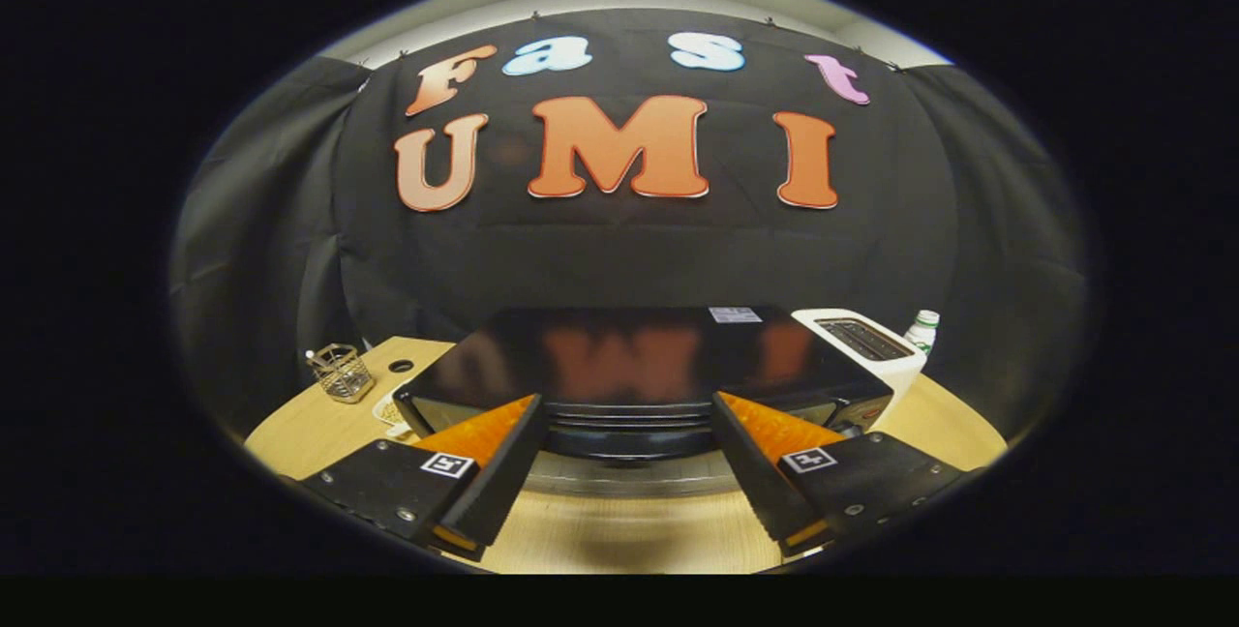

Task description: Open the toaster oven, put the food inside, and close the toaster oven door.

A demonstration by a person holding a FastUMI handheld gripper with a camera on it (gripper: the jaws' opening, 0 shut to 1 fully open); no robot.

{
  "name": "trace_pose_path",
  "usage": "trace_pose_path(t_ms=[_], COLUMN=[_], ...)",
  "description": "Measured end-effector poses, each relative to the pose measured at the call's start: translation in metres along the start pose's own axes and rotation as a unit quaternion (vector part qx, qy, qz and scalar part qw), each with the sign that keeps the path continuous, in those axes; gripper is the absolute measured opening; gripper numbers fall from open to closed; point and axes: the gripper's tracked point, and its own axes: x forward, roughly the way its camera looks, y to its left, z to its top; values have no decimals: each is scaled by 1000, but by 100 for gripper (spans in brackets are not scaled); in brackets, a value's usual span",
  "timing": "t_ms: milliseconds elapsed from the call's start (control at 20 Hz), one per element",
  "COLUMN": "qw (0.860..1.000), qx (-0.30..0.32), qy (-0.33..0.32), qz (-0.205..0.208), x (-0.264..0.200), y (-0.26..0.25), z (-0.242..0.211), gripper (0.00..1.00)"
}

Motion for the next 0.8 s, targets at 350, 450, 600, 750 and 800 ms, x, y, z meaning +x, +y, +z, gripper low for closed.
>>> trace_pose_path(t_ms=[350, 450, 600, 750, 800], qw=[1000, 999, 999, 998, 998], qx=[-18, -31, -36, -46, -51], qy=[1, 7, 16, 34, 42], qz=[6, 7, 7, 6, 6], x=[-32, -46, -63, -84, -90], y=[-1, 1, -1, -1, 0], z=[-14, -24, -40, -66, -76], gripper=[100, 100, 100, 100, 100])
